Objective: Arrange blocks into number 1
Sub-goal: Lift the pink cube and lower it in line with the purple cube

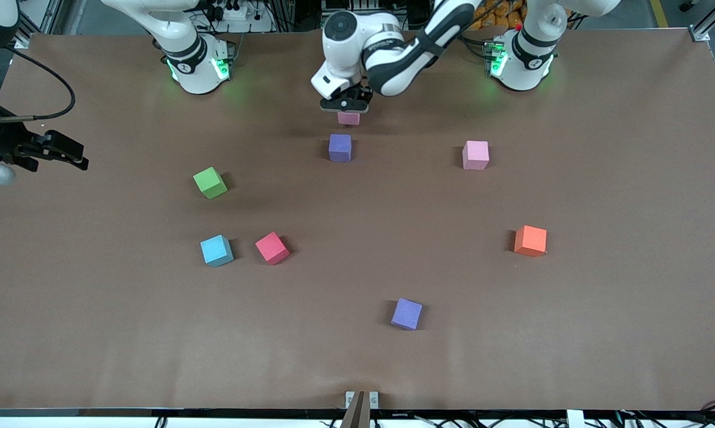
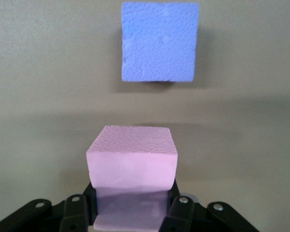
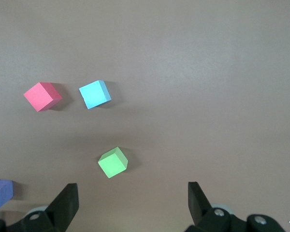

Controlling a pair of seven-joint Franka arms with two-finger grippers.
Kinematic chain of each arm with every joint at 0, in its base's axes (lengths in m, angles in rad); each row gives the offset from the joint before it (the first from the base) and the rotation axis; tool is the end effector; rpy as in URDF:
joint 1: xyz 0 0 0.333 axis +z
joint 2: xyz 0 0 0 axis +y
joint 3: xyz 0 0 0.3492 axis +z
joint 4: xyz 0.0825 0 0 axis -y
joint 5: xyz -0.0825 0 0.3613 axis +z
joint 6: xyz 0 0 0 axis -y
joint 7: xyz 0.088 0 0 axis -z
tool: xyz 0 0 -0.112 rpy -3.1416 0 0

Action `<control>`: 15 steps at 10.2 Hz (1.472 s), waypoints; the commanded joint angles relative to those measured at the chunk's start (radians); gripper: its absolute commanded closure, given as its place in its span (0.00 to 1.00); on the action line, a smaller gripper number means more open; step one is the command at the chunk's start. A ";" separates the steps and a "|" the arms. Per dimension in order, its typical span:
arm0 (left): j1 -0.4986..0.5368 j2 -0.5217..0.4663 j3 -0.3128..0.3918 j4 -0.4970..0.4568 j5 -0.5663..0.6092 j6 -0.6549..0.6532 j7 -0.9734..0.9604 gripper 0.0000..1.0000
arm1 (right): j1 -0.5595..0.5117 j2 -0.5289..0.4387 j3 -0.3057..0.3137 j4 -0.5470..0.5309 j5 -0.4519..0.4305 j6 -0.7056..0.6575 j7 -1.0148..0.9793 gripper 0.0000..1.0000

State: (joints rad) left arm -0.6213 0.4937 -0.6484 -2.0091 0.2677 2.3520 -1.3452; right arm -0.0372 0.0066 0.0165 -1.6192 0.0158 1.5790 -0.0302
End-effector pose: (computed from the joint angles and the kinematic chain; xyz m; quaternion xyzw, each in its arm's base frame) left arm 0.2033 -0.5610 0.2900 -0.9979 0.0328 0.0550 0.0007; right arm 0.5327 -0.0093 0.6282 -0.9997 -0.0045 0.0232 0.0085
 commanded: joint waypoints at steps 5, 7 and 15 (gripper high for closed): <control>-0.047 0.149 0.049 0.128 0.136 -0.017 -0.015 1.00 | -0.013 0.003 0.010 0.012 -0.008 -0.013 -0.010 0.00; -0.043 0.155 0.052 0.136 0.140 -0.017 0.009 1.00 | -0.015 0.003 0.010 0.012 -0.008 -0.013 -0.010 0.00; -0.044 0.169 0.061 0.150 0.139 -0.017 -0.003 1.00 | -0.015 0.003 0.008 0.012 -0.008 -0.013 -0.010 0.00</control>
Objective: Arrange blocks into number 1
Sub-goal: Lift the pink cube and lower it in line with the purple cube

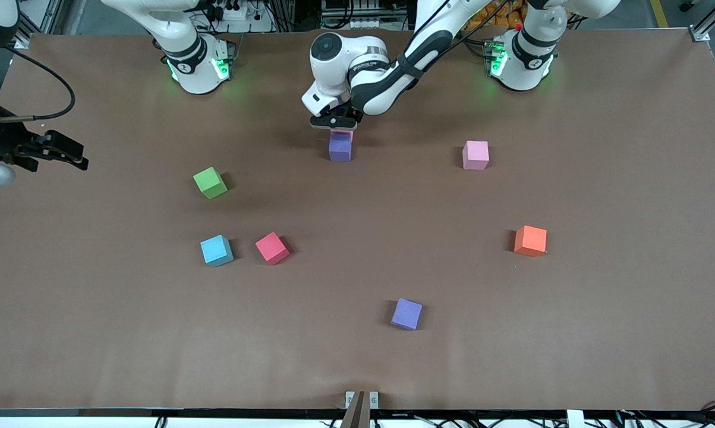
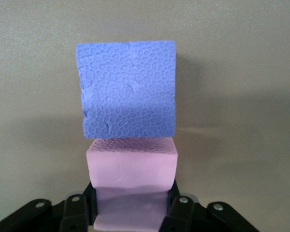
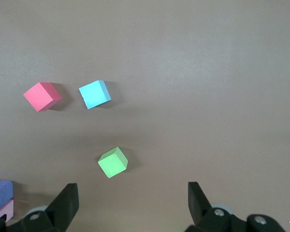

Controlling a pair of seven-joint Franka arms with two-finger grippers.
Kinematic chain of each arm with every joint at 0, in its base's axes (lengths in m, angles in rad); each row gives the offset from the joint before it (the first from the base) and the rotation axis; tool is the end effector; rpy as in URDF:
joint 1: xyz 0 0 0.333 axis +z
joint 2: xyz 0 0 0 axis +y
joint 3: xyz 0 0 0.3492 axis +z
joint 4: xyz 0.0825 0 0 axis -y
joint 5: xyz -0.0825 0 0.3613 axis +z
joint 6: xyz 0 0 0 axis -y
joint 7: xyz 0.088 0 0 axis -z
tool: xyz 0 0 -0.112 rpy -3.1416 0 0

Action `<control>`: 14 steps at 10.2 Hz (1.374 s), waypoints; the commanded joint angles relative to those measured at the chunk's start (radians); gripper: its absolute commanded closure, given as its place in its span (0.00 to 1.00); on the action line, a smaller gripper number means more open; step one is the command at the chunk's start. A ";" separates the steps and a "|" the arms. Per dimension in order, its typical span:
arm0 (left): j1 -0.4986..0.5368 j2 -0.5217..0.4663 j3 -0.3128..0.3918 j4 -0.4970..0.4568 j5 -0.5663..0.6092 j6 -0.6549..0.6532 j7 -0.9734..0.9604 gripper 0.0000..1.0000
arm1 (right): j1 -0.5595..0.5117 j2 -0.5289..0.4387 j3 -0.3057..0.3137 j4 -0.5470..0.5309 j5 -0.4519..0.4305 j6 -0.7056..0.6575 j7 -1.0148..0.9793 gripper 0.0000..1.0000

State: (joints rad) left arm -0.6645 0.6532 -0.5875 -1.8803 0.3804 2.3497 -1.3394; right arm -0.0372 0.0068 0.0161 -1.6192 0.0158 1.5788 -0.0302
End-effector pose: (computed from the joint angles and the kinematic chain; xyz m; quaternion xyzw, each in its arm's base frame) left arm 0.2333 -0.5851 0.2423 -0.9975 0.0518 0.0470 0.0089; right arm 0.5327 -0.0095 0.6281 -0.9997 -0.0043 0.0234 0.0085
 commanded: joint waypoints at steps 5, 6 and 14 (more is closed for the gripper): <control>-0.001 0.009 0.023 0.023 0.026 -0.013 -0.012 1.00 | -0.015 0.001 0.008 0.010 -0.008 -0.013 -0.010 0.00; -0.001 0.009 0.023 0.023 0.026 -0.013 -0.012 1.00 | -0.015 0.001 0.008 0.010 -0.008 -0.013 -0.010 0.00; -0.003 0.006 0.028 0.035 0.028 -0.012 0.003 0.00 | -0.010 0.002 0.008 0.009 -0.008 -0.013 -0.010 0.00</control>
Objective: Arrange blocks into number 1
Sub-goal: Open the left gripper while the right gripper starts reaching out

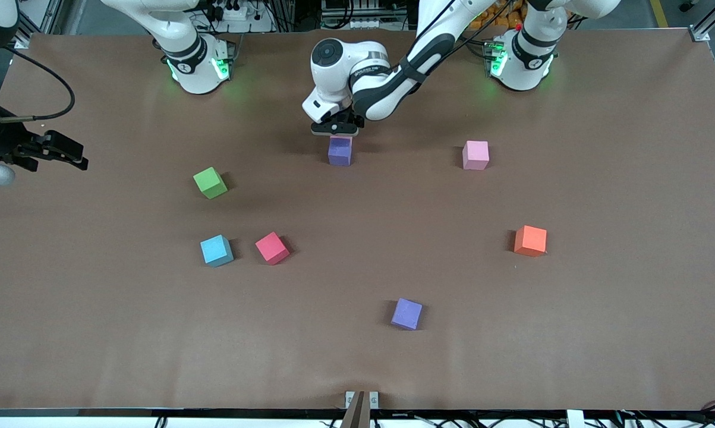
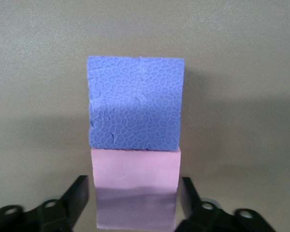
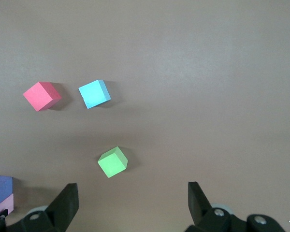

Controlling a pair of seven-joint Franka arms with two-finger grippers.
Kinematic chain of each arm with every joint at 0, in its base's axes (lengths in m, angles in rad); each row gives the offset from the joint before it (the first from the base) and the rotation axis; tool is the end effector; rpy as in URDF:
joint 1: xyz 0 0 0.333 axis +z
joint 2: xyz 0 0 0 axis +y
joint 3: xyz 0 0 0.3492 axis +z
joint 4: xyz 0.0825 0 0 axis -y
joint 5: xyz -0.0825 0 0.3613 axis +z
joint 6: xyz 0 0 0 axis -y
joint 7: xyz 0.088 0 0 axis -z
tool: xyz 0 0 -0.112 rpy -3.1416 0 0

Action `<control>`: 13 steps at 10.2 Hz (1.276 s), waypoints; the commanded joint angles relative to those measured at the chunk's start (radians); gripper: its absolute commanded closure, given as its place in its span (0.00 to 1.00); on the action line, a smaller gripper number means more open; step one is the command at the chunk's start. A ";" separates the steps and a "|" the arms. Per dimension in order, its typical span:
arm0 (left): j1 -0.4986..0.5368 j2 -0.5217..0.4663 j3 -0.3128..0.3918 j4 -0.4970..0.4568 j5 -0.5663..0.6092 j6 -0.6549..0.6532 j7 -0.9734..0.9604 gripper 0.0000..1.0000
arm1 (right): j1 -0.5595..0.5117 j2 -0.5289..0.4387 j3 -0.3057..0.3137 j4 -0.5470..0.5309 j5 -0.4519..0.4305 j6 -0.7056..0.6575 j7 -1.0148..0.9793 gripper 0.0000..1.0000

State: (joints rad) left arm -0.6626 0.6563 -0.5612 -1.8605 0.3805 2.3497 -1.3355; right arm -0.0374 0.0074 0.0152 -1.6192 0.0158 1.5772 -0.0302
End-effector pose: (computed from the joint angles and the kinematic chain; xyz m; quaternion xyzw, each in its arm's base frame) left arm 0.2524 -0.5833 0.2426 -0.9984 0.0391 0.0394 0.0073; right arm 0.5327 -0.0101 0.6276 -0.9997 -0.0038 0.0245 0.0086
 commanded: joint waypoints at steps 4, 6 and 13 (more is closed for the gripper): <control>-0.006 -0.047 0.000 0.018 0.028 -0.076 -0.008 0.00 | -0.006 0.017 0.011 0.009 0.004 -0.003 -0.008 0.00; 0.006 -0.081 0.001 0.036 0.020 -0.111 -0.010 0.00 | 0.022 0.046 0.012 0.010 0.004 0.015 -0.008 0.00; 0.294 -0.095 0.004 0.112 0.029 -0.188 0.027 0.00 | 0.117 0.204 0.063 0.007 0.000 0.107 -0.013 0.00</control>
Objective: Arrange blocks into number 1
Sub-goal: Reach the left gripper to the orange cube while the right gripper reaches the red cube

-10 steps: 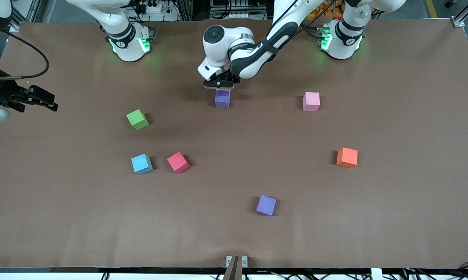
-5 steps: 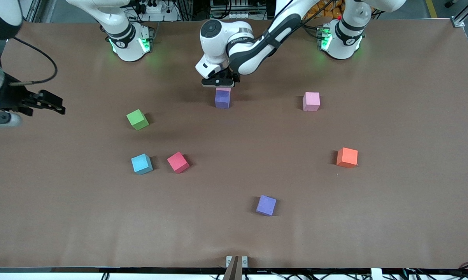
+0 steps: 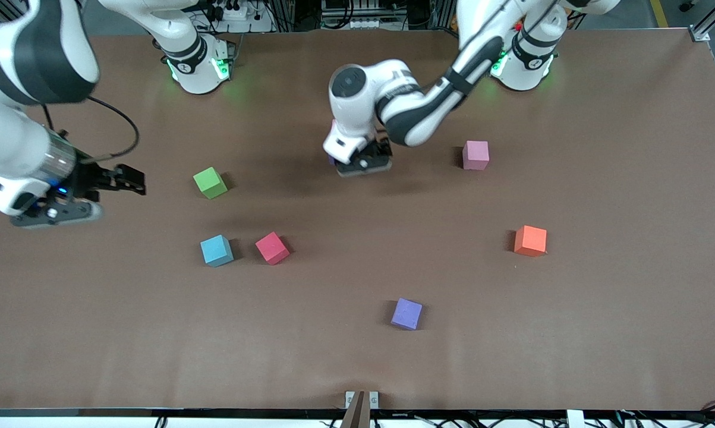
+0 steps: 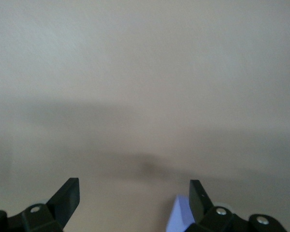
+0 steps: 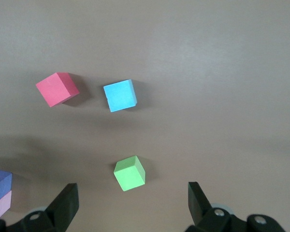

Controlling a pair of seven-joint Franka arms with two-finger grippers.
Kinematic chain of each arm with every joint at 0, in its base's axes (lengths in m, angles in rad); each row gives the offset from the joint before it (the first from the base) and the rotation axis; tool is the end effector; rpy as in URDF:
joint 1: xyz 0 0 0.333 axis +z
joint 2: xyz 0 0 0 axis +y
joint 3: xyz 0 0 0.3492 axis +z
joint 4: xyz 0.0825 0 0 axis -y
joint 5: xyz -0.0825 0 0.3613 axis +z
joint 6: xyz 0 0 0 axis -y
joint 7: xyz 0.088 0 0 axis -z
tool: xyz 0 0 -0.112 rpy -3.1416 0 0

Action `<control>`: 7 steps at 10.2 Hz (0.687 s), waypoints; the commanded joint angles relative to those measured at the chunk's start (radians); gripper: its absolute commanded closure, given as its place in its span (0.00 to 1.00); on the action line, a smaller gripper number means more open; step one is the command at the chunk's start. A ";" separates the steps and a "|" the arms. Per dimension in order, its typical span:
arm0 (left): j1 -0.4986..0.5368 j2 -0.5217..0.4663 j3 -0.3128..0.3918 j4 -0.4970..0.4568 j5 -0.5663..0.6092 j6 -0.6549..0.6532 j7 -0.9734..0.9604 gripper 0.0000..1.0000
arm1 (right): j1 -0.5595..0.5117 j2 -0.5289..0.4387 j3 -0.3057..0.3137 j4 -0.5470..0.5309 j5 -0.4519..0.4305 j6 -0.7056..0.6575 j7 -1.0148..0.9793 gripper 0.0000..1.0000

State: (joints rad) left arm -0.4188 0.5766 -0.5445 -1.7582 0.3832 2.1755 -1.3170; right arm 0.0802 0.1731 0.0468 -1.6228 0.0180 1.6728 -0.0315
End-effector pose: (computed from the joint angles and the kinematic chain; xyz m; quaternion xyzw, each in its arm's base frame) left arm 0.4182 -0.4999 0.3093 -0.9952 -0.0933 0.0033 0.0291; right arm 0.5809 0.0739 0.5407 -0.9950 -0.0775 0.0620 0.0100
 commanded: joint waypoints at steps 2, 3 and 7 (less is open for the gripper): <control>0.133 -0.012 -0.008 0.028 0.057 -0.014 0.030 0.00 | 0.039 0.100 0.034 0.008 -0.010 0.051 -0.011 0.00; 0.177 -0.012 -0.008 0.029 0.081 -0.014 0.048 0.00 | 0.044 0.114 0.063 -0.018 -0.015 0.111 -0.010 0.00; 0.307 -0.015 -0.006 0.040 0.101 -0.014 0.157 0.00 | 0.102 0.216 0.084 -0.086 -0.016 0.309 -0.008 0.00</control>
State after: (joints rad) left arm -0.1360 0.5696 -0.5413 -1.7218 0.4585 2.1755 -1.1817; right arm 0.1613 0.3541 0.1281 -1.7022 0.0158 1.9288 -0.0322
